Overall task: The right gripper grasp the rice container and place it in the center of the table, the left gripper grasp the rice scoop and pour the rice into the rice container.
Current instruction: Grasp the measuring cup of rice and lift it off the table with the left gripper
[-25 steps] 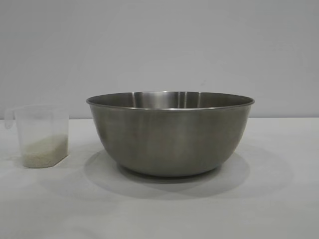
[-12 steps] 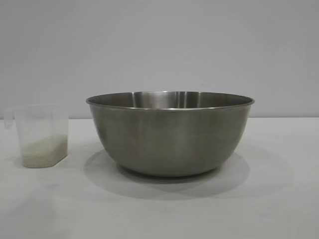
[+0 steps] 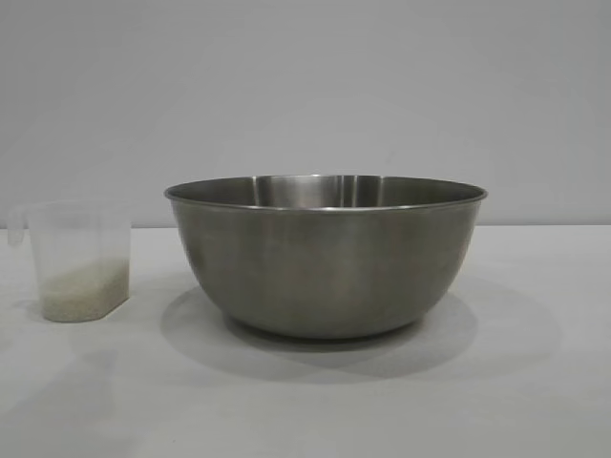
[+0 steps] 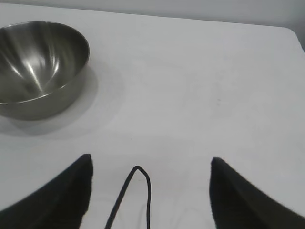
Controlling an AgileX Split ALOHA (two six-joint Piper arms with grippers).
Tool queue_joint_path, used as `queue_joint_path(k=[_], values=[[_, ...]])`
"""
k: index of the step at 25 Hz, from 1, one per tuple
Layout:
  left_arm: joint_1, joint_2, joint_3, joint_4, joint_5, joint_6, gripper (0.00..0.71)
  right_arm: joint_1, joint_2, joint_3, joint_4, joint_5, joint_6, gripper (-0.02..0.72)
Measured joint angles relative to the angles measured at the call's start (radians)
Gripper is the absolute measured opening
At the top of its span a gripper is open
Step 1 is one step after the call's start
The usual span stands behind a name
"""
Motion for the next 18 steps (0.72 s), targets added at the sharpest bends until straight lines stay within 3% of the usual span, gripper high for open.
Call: queue_joint_path(k=[9,15,18], values=[[0.0,0.095,-0.021,0.001,-0.006,-0.045,0.482,0.0,0.0,0.0,0.0,0.0,0.0,0.445],[0.0,0.219,-0.084,0.001,-0.006,-0.045,0.225,0.0,0.0,0.0,0.0,0.0,0.0,0.445],[0.0,0.27,-0.121,0.001,-0.006,-0.036,0.202,0.0,0.0,0.0,0.0,0.0,0.0,0.445]])
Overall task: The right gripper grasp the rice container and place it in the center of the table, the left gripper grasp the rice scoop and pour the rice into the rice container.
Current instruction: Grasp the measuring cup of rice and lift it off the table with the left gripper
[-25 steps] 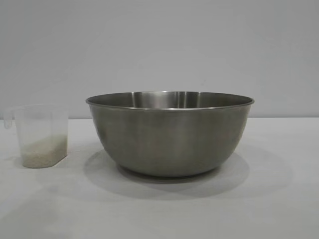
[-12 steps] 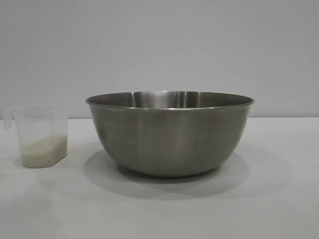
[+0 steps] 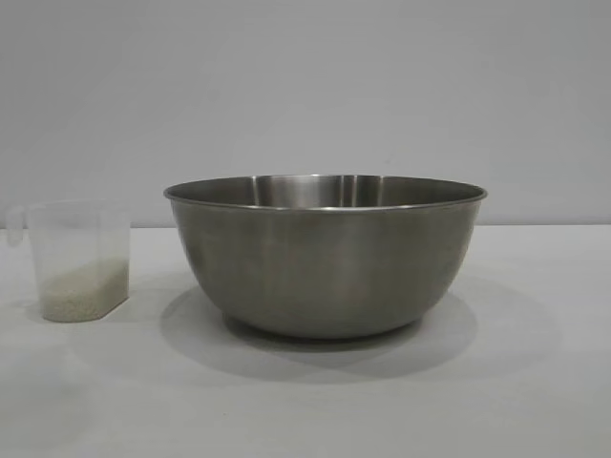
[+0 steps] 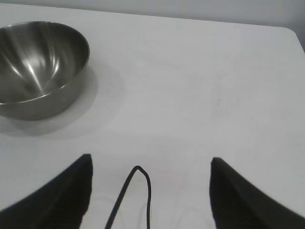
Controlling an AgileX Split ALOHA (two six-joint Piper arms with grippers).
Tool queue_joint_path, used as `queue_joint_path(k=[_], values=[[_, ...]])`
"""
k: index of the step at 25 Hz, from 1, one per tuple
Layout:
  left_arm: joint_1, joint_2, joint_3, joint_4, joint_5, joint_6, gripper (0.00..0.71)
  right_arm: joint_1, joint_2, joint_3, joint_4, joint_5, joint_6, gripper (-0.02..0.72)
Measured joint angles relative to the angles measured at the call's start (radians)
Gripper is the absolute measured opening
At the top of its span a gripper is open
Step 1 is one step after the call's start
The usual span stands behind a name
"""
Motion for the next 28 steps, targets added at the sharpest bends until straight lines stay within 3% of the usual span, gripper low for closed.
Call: queue_joint_path(k=[8,23,28], values=[[0.0,0.062,-0.064,0.0,-0.002,0.071,0.202,0.0,0.0,0.0,0.0,0.0,0.0,0.445],[0.0,0.101,-0.078,-0.002,-0.002,0.068,0.202,0.0,0.0,0.0,0.0,0.0,0.0,0.445],[0.059,0.101,-0.078,0.038,-0.002,0.009,0.202,0.0,0.0,0.0,0.0,0.0,0.0,0.445]])
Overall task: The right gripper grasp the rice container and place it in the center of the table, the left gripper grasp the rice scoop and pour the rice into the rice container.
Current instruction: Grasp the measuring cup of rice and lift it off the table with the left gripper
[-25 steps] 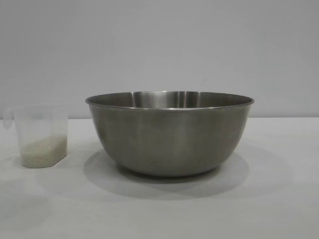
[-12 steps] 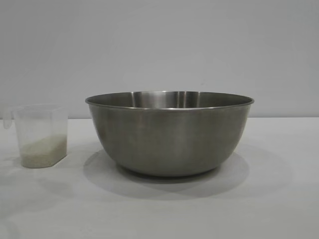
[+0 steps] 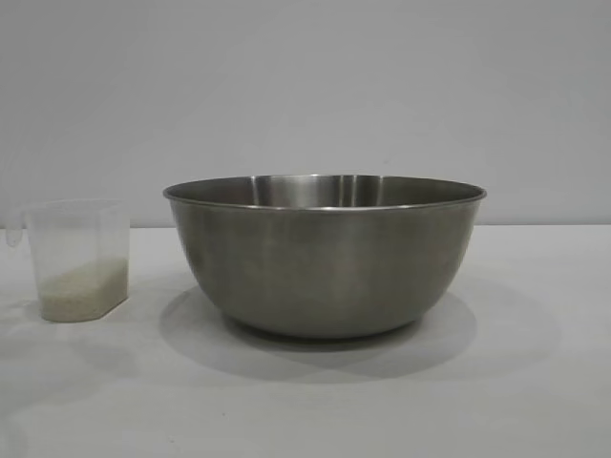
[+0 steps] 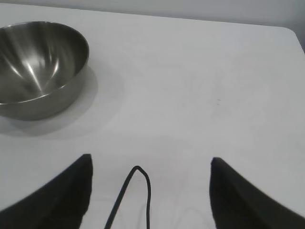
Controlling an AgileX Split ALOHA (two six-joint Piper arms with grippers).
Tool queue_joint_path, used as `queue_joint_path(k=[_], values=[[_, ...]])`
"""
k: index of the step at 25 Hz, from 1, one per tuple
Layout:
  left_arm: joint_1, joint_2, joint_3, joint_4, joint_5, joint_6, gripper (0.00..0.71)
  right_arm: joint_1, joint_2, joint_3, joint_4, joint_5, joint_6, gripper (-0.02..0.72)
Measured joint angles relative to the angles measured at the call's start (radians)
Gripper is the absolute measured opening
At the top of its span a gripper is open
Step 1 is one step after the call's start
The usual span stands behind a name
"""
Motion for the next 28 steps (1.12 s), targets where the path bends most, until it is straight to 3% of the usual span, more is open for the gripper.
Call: queue_joint_path(k=[7,9,16,28], values=[[0.2,0.0,0.0,0.316,0.0,-0.092,0.202,0.0,0.0,0.0,0.0,0.0,0.0,0.445],[0.232,0.0,0.0,0.349,0.0,-0.1,0.202,0.0,0.0,0.0,0.0,0.0,0.0,0.445],[0.239,0.02,-0.031,0.422,-0.005,-0.1,0.202,0.0,0.0,0.0,0.0,0.0,0.0,0.445],[0.239,0.074,-0.088,0.43,-0.008,-0.1,0.202,0.0,0.0,0.0,0.0,0.0,0.0,0.445]])
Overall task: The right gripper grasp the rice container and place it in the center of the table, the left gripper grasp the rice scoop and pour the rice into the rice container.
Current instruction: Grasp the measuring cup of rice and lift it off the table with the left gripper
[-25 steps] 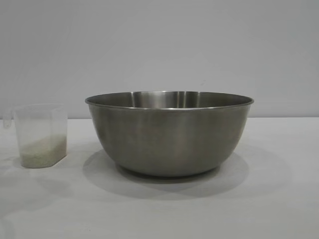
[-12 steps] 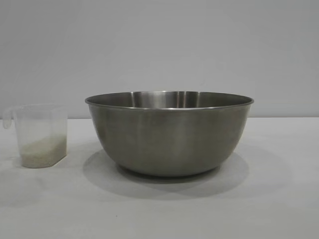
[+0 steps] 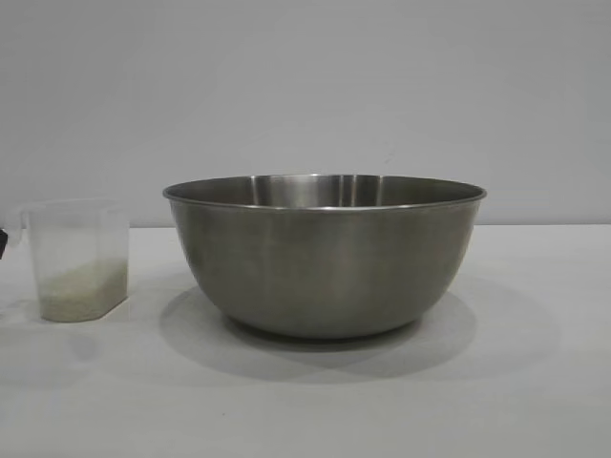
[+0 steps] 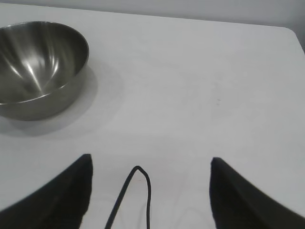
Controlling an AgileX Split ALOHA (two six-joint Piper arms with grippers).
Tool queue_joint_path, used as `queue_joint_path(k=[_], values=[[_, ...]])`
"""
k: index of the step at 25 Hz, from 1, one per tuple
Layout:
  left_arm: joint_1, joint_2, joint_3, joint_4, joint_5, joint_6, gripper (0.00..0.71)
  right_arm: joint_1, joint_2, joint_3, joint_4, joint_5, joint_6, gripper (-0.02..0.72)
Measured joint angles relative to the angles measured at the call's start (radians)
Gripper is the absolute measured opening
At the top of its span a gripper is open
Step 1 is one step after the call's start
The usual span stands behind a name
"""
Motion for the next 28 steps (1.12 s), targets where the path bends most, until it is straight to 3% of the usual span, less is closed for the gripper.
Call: queue_joint_path(k=[28], values=[[0.0,0.144,-0.18,0.046,-0.006,-0.071,0.202,0.0,0.0,0.0,0.0,0.0,0.0,0.445]])
